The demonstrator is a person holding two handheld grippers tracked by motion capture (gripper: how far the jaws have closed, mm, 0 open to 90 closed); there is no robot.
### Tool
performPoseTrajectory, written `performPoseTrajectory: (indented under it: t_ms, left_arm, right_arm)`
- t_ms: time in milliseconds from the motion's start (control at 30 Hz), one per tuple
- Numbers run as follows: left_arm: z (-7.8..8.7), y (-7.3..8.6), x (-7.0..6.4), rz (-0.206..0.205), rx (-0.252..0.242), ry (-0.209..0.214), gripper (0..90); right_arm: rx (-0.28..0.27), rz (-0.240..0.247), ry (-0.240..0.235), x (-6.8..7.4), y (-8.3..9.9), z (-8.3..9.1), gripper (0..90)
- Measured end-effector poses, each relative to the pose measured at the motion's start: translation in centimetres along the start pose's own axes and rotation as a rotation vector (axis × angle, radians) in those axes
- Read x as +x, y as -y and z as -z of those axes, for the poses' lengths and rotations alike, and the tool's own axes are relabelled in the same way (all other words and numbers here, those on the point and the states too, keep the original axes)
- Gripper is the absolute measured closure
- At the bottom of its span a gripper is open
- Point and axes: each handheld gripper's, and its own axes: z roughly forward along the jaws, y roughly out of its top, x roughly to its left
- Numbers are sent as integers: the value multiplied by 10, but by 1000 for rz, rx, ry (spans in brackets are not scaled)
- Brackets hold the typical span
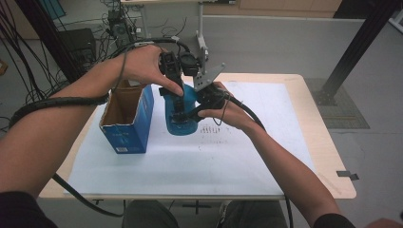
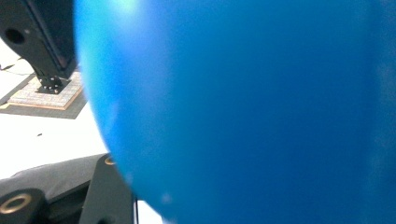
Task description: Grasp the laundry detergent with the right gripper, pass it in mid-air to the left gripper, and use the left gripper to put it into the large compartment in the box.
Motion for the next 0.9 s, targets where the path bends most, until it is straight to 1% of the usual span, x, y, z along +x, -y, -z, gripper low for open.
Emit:
performPoseTrajectory:
  t_ms: [267, 500, 900]
  left_arm:
    - [0, -1, 0, -5, 11, -4, 63]
    - [1, 0, 0, 0, 3, -8, 63]
    - [0, -1, 0, -2, 9, -9, 73]
  right_arm:
    - [-2, 1, 5, 0, 0, 0, 440]
    - [-3, 3, 3, 0, -1, 0, 440]
    - [-7, 9, 2, 0, -3, 1, 440]
